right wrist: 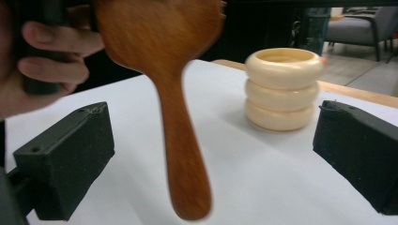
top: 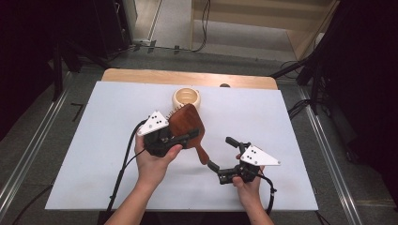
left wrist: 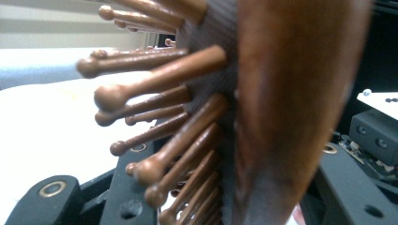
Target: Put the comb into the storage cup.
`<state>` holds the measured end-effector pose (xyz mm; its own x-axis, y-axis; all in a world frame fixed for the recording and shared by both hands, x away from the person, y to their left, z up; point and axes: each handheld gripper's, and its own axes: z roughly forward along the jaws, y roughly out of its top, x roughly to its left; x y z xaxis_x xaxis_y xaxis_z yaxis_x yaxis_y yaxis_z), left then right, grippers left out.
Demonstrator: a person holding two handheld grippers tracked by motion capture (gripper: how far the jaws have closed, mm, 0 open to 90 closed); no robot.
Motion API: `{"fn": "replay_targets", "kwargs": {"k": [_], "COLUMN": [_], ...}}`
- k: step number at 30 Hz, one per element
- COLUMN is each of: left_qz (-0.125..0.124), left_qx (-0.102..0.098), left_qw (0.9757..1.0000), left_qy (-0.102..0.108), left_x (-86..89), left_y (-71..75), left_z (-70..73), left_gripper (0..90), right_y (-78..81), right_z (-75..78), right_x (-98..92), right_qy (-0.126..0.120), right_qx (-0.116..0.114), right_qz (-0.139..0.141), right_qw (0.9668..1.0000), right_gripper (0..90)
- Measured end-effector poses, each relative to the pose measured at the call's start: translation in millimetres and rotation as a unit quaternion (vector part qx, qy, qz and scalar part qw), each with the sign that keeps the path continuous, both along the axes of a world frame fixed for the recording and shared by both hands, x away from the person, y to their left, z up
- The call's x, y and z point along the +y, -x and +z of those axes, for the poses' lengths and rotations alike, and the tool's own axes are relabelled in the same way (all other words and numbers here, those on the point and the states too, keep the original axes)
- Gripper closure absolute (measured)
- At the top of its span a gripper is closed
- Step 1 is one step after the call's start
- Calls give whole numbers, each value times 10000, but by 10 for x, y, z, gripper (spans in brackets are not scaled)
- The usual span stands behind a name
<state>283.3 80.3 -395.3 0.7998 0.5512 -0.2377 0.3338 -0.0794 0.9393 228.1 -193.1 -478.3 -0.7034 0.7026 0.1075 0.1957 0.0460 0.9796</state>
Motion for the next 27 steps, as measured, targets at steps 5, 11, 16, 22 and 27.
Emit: {"fn": "replay_targets", "kwargs": {"k": [5, 11, 16, 22, 27], "left_qz": [77, 145, 163, 217, 255], "left_qx": [-25, -37, -28, -18, -29], "left_qw": [10000, 9999, 9999, 9998, 9997], "left_qy": [3, 28, 16, 5, 48], "left_x": [53, 123, 166, 218, 266], "left_y": [-30, -68, -97, -133, -171], "left_z": [18, 43, 59, 82, 108], "left_gripper": [562, 563, 563, 563, 563], "right_y": [14, 45, 65, 120, 178], "right_z": [-38, -90, -123, -167, -213], "right_x": [-169, -352, -501, -646, -781], "right_qy": [-19, -180, -216, -143, -30], "right_qx": [-48, -25, 11, 45, 118], "right_qz": [-150, -281, -410, -479, -604], "right_qw": [9999, 9994, 9989, 9987, 9981], "right_gripper": [0, 0, 0, 0, 0]}}
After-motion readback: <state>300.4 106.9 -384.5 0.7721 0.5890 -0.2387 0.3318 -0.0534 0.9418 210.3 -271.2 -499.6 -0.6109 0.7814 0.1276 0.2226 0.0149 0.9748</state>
